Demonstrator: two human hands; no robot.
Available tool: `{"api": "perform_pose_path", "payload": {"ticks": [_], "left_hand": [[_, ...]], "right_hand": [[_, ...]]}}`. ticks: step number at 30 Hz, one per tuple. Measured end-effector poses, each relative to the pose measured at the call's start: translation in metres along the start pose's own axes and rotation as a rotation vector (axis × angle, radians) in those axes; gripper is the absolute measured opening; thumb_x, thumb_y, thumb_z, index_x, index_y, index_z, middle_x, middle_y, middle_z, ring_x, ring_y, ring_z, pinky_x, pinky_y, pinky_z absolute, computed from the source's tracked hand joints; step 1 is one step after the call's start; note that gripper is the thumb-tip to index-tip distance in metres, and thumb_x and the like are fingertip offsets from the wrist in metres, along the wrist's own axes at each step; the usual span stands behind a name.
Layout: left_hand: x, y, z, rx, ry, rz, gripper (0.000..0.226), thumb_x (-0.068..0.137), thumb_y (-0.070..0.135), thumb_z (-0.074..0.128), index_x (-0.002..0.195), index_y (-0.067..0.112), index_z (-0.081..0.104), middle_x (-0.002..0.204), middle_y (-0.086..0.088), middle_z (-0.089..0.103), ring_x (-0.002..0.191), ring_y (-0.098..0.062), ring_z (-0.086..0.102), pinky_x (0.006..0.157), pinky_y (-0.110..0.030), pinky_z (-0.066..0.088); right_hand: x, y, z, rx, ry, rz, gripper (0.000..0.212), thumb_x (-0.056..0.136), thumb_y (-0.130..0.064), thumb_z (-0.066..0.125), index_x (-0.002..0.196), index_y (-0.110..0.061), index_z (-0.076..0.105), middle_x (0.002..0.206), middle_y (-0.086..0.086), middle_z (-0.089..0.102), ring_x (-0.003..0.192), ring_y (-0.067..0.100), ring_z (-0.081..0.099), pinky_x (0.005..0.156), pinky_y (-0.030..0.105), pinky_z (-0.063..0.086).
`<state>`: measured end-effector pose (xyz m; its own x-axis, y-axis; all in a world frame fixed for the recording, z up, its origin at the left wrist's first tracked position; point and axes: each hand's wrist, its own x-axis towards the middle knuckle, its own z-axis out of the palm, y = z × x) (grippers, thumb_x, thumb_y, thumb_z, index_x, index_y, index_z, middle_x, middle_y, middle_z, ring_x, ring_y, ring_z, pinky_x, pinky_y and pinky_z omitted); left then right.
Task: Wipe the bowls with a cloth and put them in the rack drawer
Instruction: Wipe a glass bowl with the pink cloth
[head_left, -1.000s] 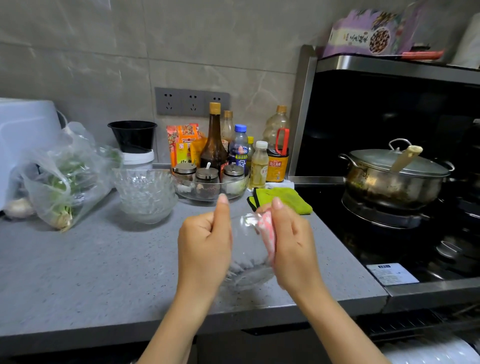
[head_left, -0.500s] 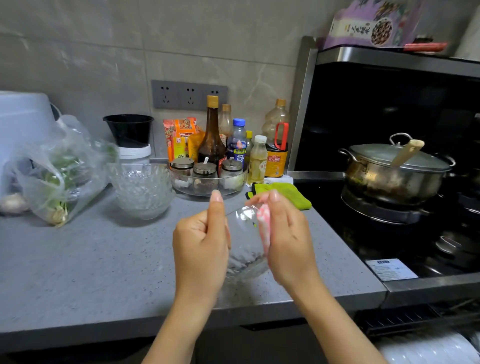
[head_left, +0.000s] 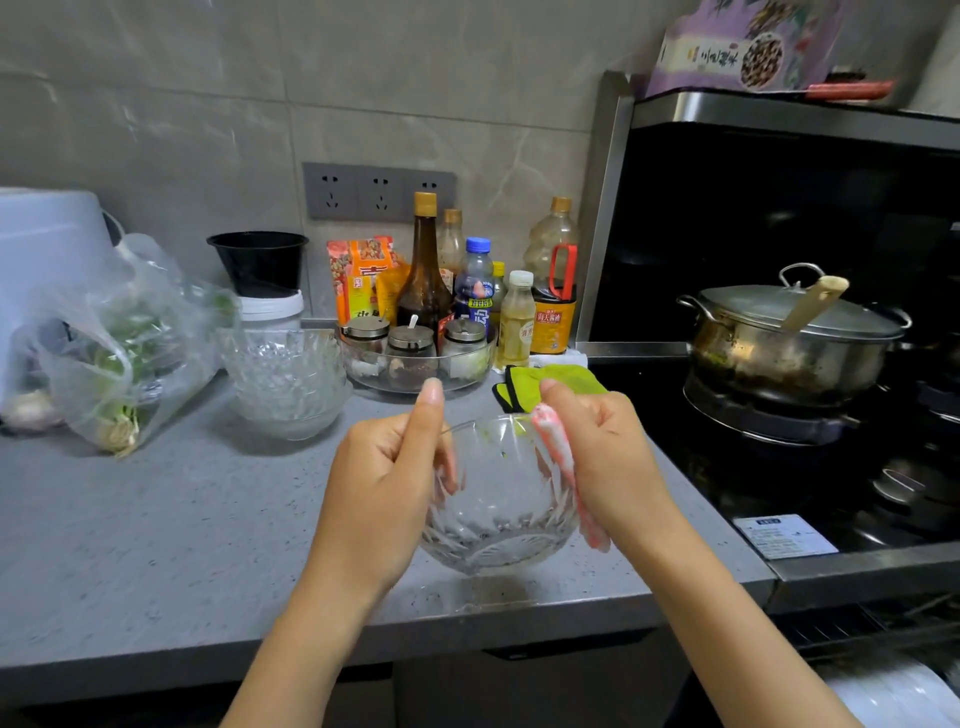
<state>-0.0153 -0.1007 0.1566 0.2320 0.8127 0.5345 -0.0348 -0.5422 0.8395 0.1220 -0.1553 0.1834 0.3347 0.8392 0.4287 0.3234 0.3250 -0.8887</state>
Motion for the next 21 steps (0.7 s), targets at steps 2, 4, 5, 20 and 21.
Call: {"api": "perform_pose_path", "payload": {"ticks": [2, 4, 5, 20, 21], "left_hand": [[-0.001, 0.007, 0.001, 0.041, -0.049, 0.04, 0.062, 0.091, 0.054, 0.036, 0.047, 0.013, 0.054, 0.044, -0.008, 0.05, 0.041, -0.009, 0.047, 0.048, -0.018, 0.038], [-0.001, 0.012, 0.007, 0.035, -0.055, 0.089, 0.063, 0.091, 0.051, 0.041, 0.043, 0.01, 0.046, 0.038, 0.0, 0.043, 0.038, -0.008, 0.04, 0.045, -0.02, 0.034], [-0.001, 0.013, 0.009, 0.031, -0.031, 0.109, 0.064, 0.091, 0.049, 0.045, 0.042, 0.009, 0.04, 0.036, 0.003, 0.037, 0.037, -0.008, 0.034, 0.043, -0.024, 0.03], [-0.013, 0.0, 0.035, -0.241, 0.184, -0.149, 0.055, 0.082, 0.053, 0.044, 0.038, 0.019, 0.044, 0.039, 0.003, 0.037, 0.04, -0.009, 0.033, 0.042, -0.022, 0.028], [-0.013, 0.002, 0.034, -0.22, 0.185, -0.132, 0.058, 0.083, 0.052, 0.044, 0.038, 0.017, 0.039, 0.039, 0.004, 0.034, 0.04, -0.009, 0.03, 0.042, -0.022, 0.026]], "right_hand": [[0.0, -0.006, -0.001, -0.018, -0.052, -0.026, 0.069, 0.101, -0.017, 0.04, 0.033, -0.008, 0.029, 0.029, -0.003, 0.023, 0.025, 0.011, 0.02, 0.033, 0.018, 0.015], [0.0, -0.008, 0.001, -0.014, -0.078, -0.07, 0.069, 0.101, -0.014, 0.038, 0.033, -0.009, 0.029, 0.029, -0.006, 0.024, 0.024, 0.007, 0.022, 0.035, 0.013, 0.02], [0.0, -0.007, 0.003, -0.002, -0.078, -0.1, 0.07, 0.102, -0.012, 0.038, 0.032, -0.012, 0.029, 0.029, -0.007, 0.025, 0.026, 0.006, 0.023, 0.037, 0.014, 0.02], [-0.015, 0.024, 0.028, -0.648, 0.2, -0.613, 0.042, 0.099, -0.031, 0.032, 0.123, -0.019, 0.065, 0.127, -0.008, 0.062, 0.126, 0.01, 0.049, 0.108, 0.033, 0.036], [-0.012, 0.02, 0.025, -0.582, 0.18, -0.542, 0.042, 0.097, -0.033, 0.032, 0.118, -0.021, 0.067, 0.119, -0.011, 0.065, 0.119, 0.006, 0.053, 0.101, 0.031, 0.041]]}}
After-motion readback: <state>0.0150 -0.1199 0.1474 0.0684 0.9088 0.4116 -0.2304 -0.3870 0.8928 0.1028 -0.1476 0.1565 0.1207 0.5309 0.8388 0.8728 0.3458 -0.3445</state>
